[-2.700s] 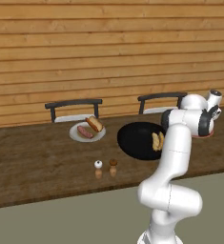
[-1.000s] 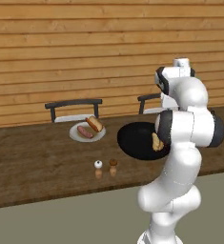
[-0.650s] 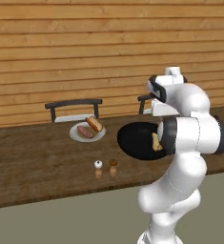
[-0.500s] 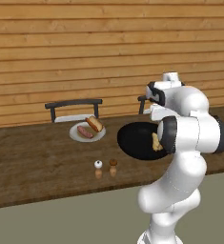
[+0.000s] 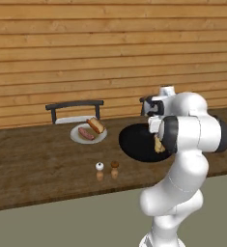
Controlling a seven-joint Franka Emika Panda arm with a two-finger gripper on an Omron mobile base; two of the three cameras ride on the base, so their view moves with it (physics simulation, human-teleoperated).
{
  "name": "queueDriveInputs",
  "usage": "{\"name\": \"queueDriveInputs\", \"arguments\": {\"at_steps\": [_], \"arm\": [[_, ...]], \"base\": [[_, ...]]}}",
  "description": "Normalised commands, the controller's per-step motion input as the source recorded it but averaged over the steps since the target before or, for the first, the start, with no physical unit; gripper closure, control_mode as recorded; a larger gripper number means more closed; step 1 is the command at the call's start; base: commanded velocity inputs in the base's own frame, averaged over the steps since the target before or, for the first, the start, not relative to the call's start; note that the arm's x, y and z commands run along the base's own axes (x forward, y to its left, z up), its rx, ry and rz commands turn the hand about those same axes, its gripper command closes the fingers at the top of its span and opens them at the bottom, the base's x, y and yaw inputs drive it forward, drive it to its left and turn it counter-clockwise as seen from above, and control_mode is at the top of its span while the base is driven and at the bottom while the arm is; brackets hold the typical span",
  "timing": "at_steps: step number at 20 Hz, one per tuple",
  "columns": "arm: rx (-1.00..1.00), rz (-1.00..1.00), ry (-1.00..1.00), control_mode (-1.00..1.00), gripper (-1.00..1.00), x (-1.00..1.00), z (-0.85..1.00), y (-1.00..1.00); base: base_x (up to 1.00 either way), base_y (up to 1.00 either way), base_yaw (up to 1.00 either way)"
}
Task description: Place one bun and one sausage from the bowl on each plate.
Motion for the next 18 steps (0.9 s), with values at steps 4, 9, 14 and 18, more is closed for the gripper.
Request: {"name": "queueDriveInputs", "arguments": {"at_steps": [4, 9, 14, 18], "arm": [[-0.03, 0.00, 0.00, -1.00, -1.00, 0.06, -0.38, 0.12], [0.00, 0.00, -0.03, -1.00, -1.00, 0.33, -0.31, 0.00], [0.00, 0.00, -0.02, -1.00, -1.00, 0.19, -0.29, 0.00], [0.00, 0.00, -0.03, -1.00, -1.00, 0.08, -0.36, -0.02]], "base": [[0.00, 0.00, 0.00], [0.00, 0.00, 0.00], [0.00, 0.00, 0.00], [0.00, 0.00, 0.00]]}}
